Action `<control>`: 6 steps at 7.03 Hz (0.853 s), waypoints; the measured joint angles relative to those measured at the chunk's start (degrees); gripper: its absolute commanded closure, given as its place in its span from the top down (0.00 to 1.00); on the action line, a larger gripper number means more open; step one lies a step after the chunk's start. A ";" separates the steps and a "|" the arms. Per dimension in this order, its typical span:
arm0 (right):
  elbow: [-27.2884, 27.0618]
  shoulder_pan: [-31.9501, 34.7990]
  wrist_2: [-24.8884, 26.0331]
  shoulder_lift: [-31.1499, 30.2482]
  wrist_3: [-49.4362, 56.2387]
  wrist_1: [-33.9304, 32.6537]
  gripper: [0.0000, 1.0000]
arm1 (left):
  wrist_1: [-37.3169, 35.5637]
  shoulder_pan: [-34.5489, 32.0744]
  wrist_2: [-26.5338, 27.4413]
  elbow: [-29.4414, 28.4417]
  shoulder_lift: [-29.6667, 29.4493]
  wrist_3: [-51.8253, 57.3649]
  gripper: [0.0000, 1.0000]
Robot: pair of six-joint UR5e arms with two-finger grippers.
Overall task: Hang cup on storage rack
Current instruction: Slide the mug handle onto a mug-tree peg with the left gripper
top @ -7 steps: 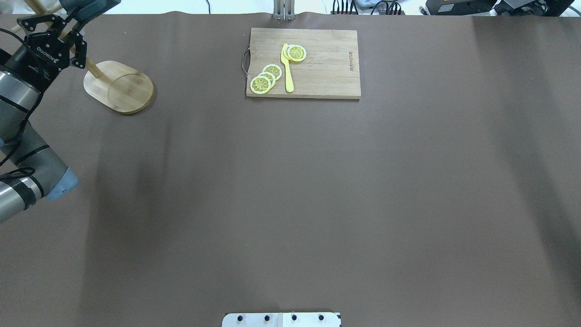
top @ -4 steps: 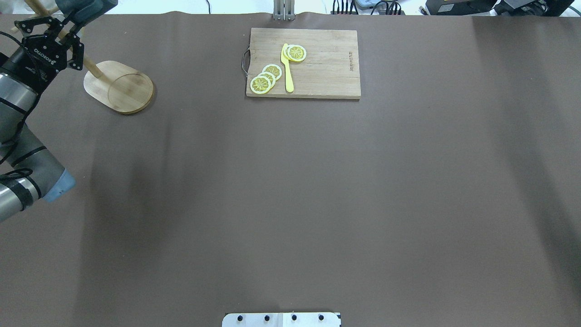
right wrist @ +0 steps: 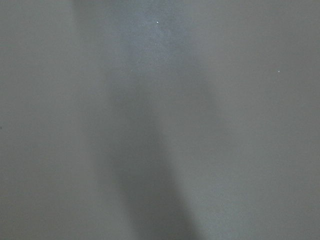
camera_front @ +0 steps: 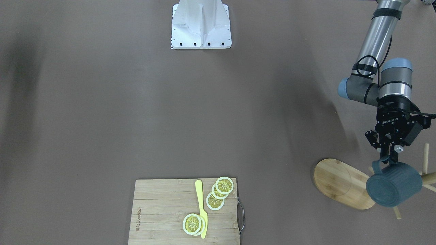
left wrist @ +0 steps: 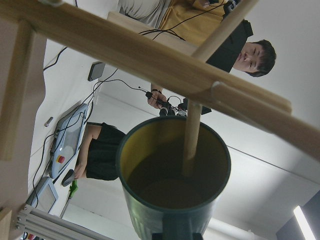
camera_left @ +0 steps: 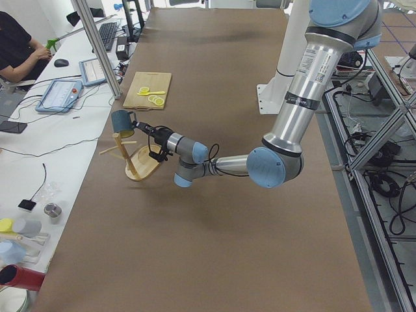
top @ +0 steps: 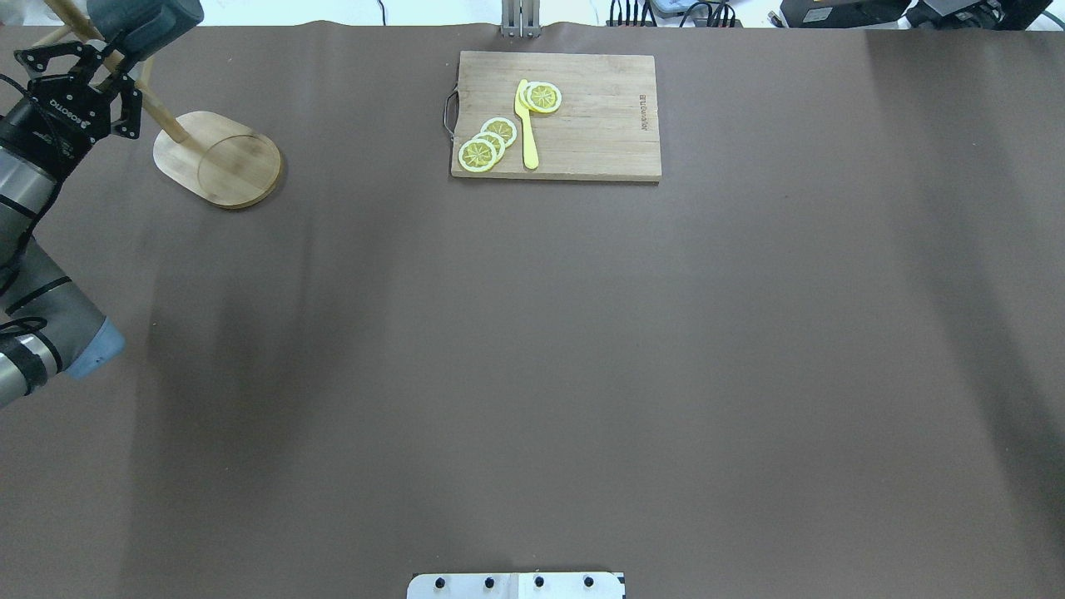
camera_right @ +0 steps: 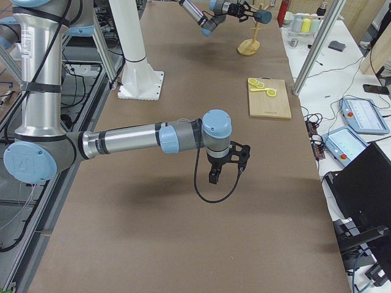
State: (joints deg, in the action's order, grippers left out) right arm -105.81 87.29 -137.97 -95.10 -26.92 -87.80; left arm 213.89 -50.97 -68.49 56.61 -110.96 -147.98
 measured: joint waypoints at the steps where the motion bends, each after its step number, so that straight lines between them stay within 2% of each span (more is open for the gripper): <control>1: 0.04 -0.01 0.04 0.00 0.02 0.00 1.00 | 0.02 0.00 -0.04 0.00 0.26 -0.30 0.00; 4: 0.08 -0.02 0.05 0.00 0.01 -0.02 1.00 | 0.03 -0.01 -0.05 0.00 1.07 -0.55 0.00; 5: 0.08 -0.02 0.01 0.00 -0.04 -0.04 1.00 | 0.01 0.00 -0.03 -0.03 1.17 -0.54 0.12; 6: 0.08 -0.02 -0.01 0.00 -0.05 -0.04 1.00 | -0.02 -0.01 -0.05 -0.06 1.22 -0.50 0.69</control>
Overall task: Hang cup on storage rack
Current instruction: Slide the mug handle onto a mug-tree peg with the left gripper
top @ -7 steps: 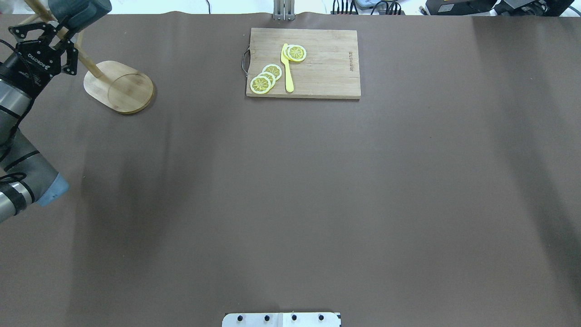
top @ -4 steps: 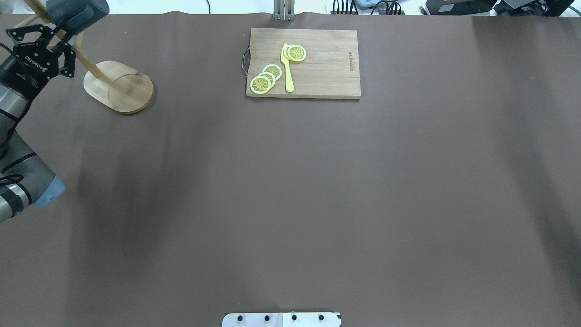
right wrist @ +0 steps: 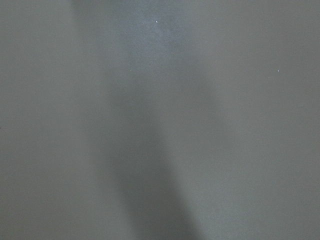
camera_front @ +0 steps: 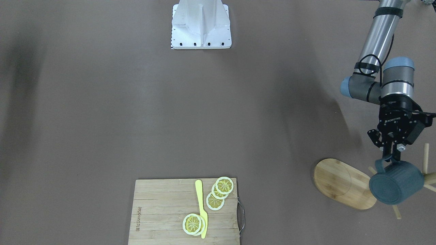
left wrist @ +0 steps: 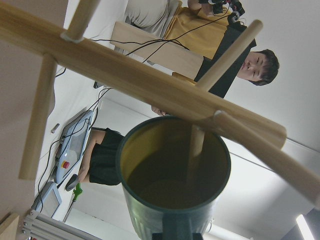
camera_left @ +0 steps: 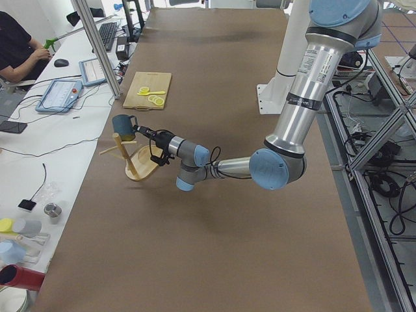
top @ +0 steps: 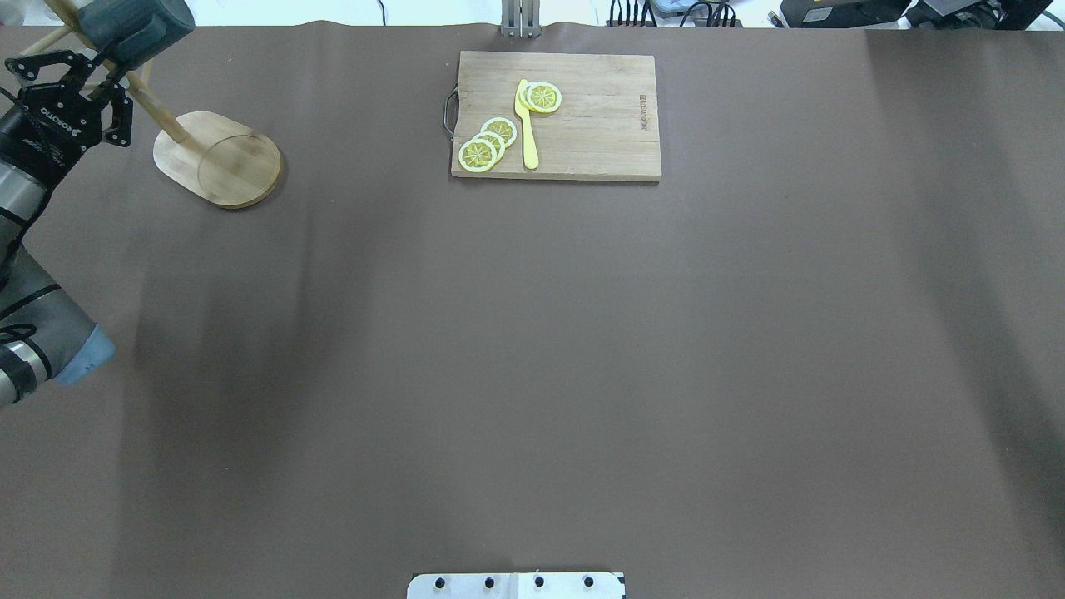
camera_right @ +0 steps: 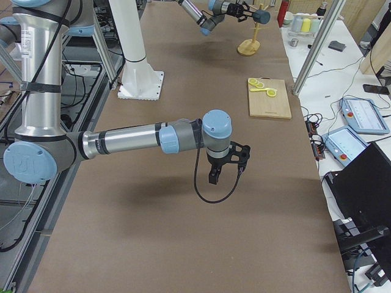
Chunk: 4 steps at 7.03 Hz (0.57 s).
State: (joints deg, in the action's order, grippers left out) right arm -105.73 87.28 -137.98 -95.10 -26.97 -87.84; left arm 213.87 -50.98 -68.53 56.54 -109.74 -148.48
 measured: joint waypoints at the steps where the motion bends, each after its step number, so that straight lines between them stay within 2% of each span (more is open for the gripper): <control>1: 0.00 0.00 0.00 0.00 -0.01 -0.03 1.00 | -0.02 0.00 -0.03 0.02 0.29 0.08 0.97; 4: 0.00 0.00 0.05 0.00 -0.01 0.03 1.00 | 0.05 -0.02 -0.18 0.30 2.00 0.15 0.98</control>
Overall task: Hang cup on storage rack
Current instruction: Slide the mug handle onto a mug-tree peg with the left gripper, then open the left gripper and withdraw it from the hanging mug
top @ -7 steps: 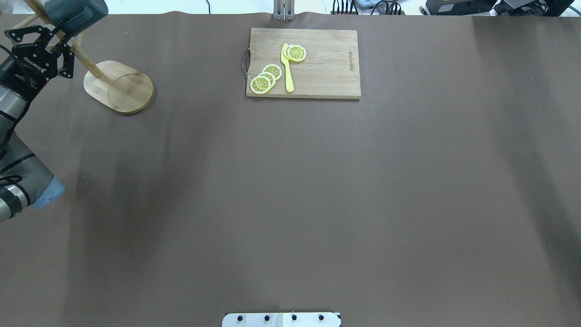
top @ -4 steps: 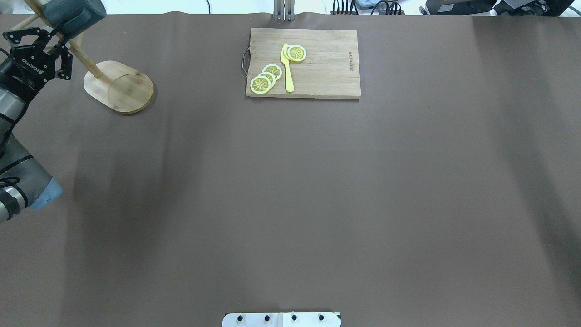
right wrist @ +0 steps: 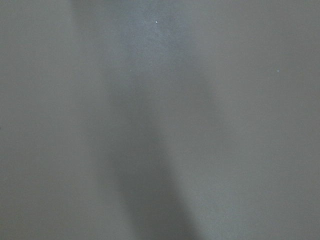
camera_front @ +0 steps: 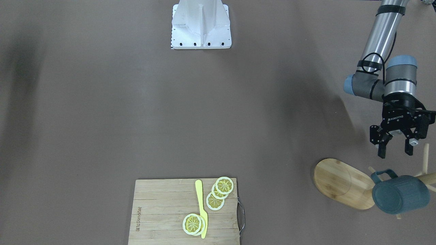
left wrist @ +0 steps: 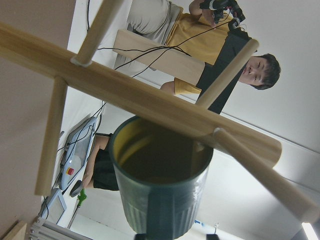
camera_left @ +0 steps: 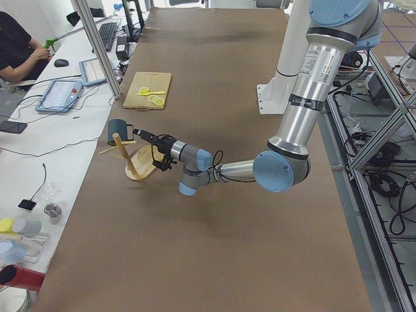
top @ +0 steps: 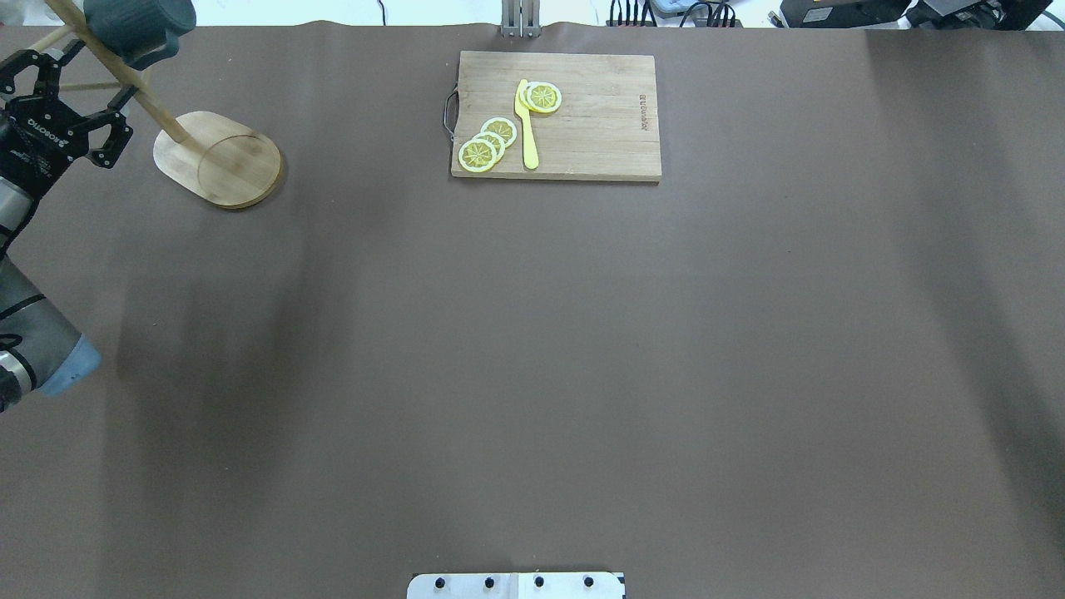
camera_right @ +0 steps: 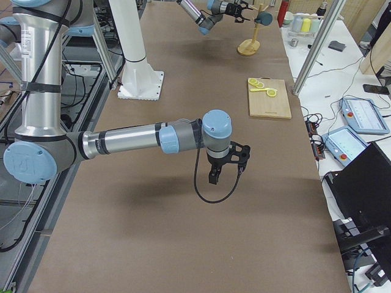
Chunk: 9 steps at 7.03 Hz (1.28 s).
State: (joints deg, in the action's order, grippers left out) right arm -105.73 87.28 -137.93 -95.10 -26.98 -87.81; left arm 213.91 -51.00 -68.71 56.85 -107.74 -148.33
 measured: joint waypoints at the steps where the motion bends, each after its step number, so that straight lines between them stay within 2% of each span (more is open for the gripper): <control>1: 0.00 -0.03 -0.03 0.00 0.00 -0.01 1.00 | 0.06 -0.16 -0.06 0.42 0.23 -0.07 0.98; 3: 0.00 -0.14 -0.08 0.14 -0.29 -0.05 1.00 | 0.15 -0.51 -0.31 5.15 2.99 0.05 0.98; 7: 0.00 -0.35 -0.15 0.35 -1.12 -0.06 1.00 | 0.34 -0.59 -0.27 22.21 15.71 0.53 0.98; 9: 0.00 -0.35 -0.11 0.32 -1.14 -0.08 1.00 | 0.01 -0.62 -0.06 33.78 19.66 1.57 0.98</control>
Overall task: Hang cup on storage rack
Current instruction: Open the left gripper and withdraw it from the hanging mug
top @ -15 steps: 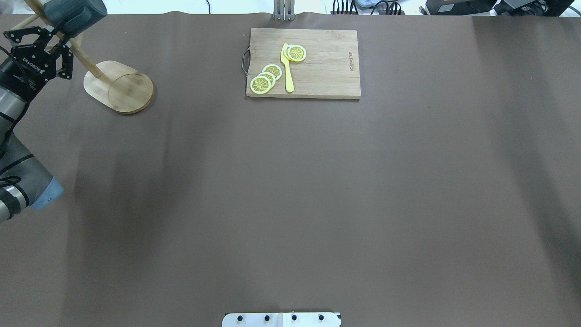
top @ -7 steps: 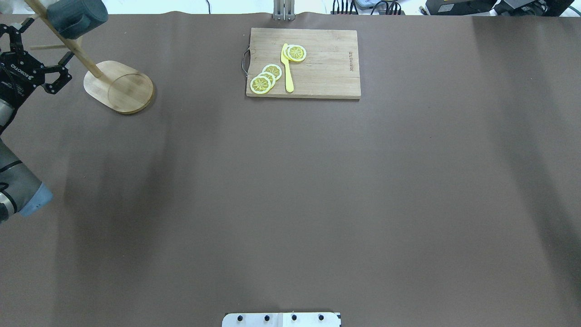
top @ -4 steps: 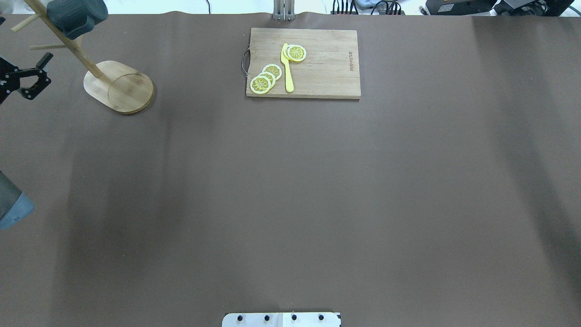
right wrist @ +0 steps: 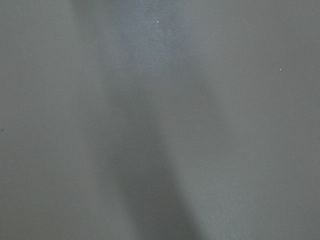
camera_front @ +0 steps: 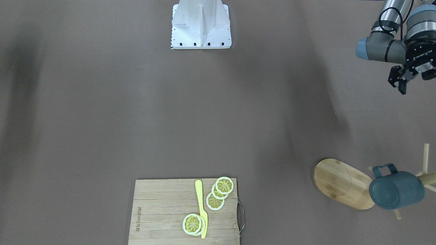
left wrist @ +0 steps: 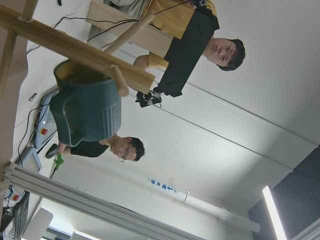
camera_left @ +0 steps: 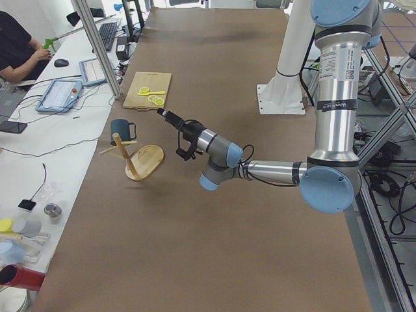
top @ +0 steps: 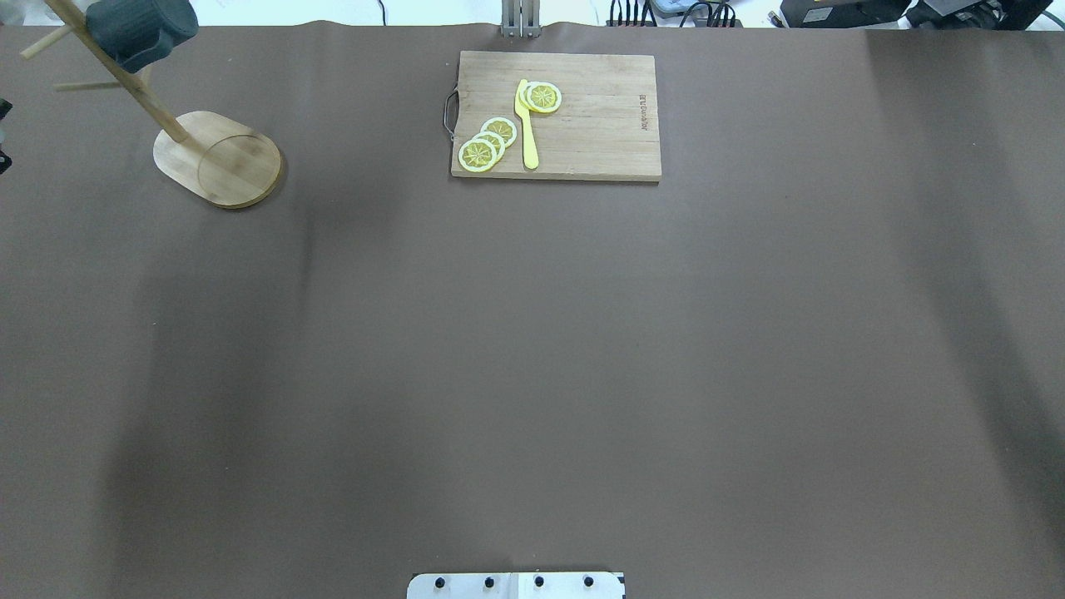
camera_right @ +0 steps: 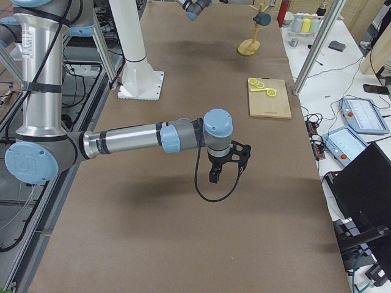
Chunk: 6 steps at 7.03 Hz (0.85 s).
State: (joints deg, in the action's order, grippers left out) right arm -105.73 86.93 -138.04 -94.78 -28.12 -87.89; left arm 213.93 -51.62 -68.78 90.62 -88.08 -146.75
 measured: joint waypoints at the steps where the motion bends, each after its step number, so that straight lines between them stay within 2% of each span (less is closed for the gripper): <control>1: 0.07 -0.19 0.02 0.05 -0.02 0.00 1.00 | -1.49 -0.14 0.01 6.67 0.33 2.39 0.98; 3: 0.36 -0.77 0.12 0.57 -0.27 0.00 1.00 | -13.31 -2.44 -0.20 18.83 -2.36 7.14 0.98; 4: 0.40 -0.93 0.11 0.73 -0.47 0.00 1.00 | -19.33 -4.45 -1.19 21.32 -4.63 12.89 0.98; 6: 0.39 -1.17 -0.14 0.76 -1.18 0.00 1.00 | -27.13 -6.81 -3.61 22.35 -6.26 35.65 0.98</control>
State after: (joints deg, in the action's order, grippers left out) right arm -105.34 85.76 -138.18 -94.02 -29.30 -87.89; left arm 186.79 -58.42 -72.38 112.97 -94.34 -111.11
